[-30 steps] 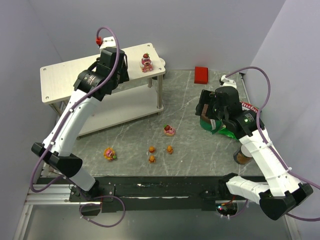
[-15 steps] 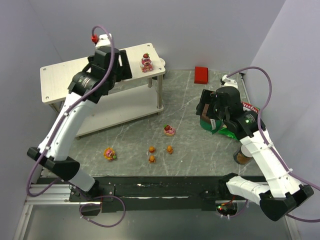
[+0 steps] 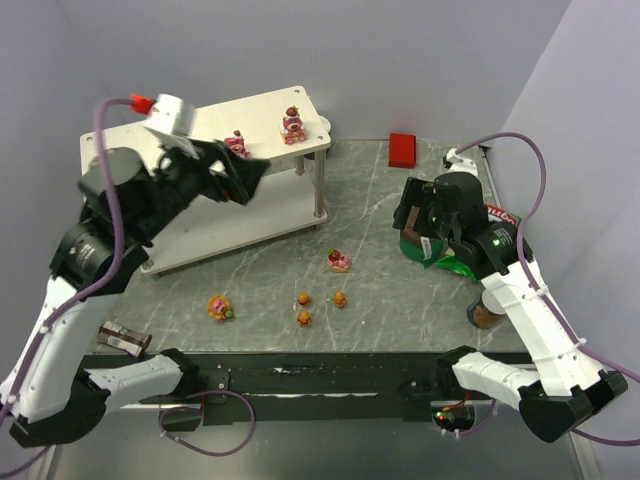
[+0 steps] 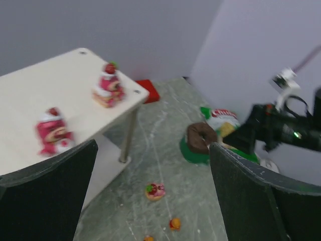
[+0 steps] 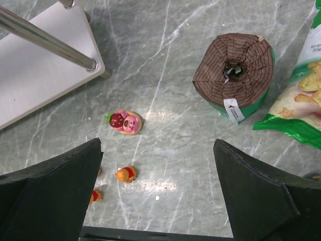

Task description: Place and organize the plastic toys onto the shelf

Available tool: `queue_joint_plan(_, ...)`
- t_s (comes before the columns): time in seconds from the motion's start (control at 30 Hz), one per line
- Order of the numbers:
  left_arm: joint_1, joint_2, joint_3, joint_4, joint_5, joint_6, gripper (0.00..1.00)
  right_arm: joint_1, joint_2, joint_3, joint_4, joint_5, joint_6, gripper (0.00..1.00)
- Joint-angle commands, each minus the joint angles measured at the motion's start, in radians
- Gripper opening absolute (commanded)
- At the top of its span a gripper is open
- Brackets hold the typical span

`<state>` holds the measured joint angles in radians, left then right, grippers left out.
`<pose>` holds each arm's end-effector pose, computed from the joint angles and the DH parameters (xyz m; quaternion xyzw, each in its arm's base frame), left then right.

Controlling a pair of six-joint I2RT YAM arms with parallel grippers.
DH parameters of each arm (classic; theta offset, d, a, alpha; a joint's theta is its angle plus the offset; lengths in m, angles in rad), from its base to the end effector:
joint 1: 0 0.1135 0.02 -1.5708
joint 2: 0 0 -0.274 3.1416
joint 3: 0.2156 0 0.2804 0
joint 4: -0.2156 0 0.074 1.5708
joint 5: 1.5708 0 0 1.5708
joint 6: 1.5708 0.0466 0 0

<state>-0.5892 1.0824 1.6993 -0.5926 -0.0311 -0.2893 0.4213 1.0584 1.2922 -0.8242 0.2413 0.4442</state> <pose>0.1677 -0.1103 0.5658 0.0933 0.6922 -0.2945 0.6523 0.2211 0.0869 0.4077 0.0667 0.8751 0.0996 0.4688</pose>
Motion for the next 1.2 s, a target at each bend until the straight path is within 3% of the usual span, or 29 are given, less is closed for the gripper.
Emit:
queue_joint_plan(0.0,-0.194,0.088,-0.067,0.05,0.162,0.079,0.99,-0.01,0.003,0.047,0.004,0.007,-0.001,0.99)
queue_joint_plan(0.07,-0.3,0.128,-0.114,0.089,0.125,0.091,0.99,-0.013,0.002,0.045,-0.007,0.01,0.002,0.99)
queue_joint_plan(0.2,-0.409,0.223,-0.191,0.149,0.034,0.03,0.99,-0.032,-0.003,0.038,-0.026,0.012,0.008,0.99)
queue_joint_plan(0.37,-0.527,0.371,-0.217,0.162,-0.272,-0.146,0.97,-0.082,-0.038,0.012,-0.047,0.041,0.001,0.99)
queue_joint_plan(0.5,-0.532,0.47,-0.224,0.117,-0.377,-0.371,0.97,-0.133,-0.06,-0.013,-0.061,0.026,-0.002,0.99)
queue_joint_plan(0.63,-0.529,0.556,-0.214,0.063,-0.463,-0.455,0.98,-0.153,-0.077,-0.039,-0.062,0.001,0.002,0.99)
queue_joint_plan(0.87,-0.391,0.617,-0.329,0.197,-0.273,-0.467,0.96,-0.162,-0.118,-0.082,-0.066,-0.027,0.007,0.99)
queue_joint_plan(1.17,-0.313,0.7,-0.44,0.36,-0.207,-0.485,0.99,-0.173,-0.146,-0.096,-0.067,-0.031,-0.006,0.99)
